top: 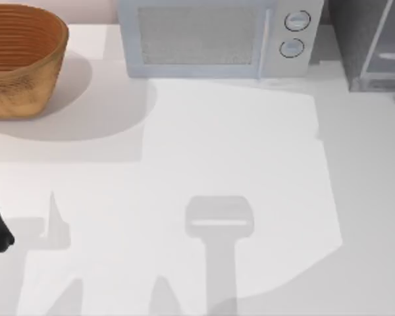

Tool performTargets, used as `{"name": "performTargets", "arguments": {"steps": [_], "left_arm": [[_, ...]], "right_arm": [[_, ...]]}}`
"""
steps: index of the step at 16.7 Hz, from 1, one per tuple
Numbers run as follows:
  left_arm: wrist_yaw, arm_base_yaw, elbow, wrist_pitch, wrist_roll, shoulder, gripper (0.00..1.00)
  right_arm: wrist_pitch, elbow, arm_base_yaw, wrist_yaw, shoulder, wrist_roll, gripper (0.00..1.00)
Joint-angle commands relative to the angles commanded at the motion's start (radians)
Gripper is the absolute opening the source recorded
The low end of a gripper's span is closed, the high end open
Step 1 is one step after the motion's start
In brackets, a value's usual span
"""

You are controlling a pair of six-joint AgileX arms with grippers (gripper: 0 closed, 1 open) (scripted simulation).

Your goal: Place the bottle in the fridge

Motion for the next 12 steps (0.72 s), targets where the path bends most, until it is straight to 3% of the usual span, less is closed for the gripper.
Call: {"name": "performTargets", "arguments": {"steps": [7, 12], "left_arm": [[0.0, 0.0, 0.0, 0.0, 0.0, 0.0, 1.0], [0.0, 0.0, 0.0, 0.0, 0.0, 0.0, 1.0]], "right_arm": [[-0.021, 0.034, 0.009, 0.006, 0.026, 0.0, 0.01], [-0.133, 0.3, 0.031, 0.031, 0.158, -0.002, 0.01]]}}
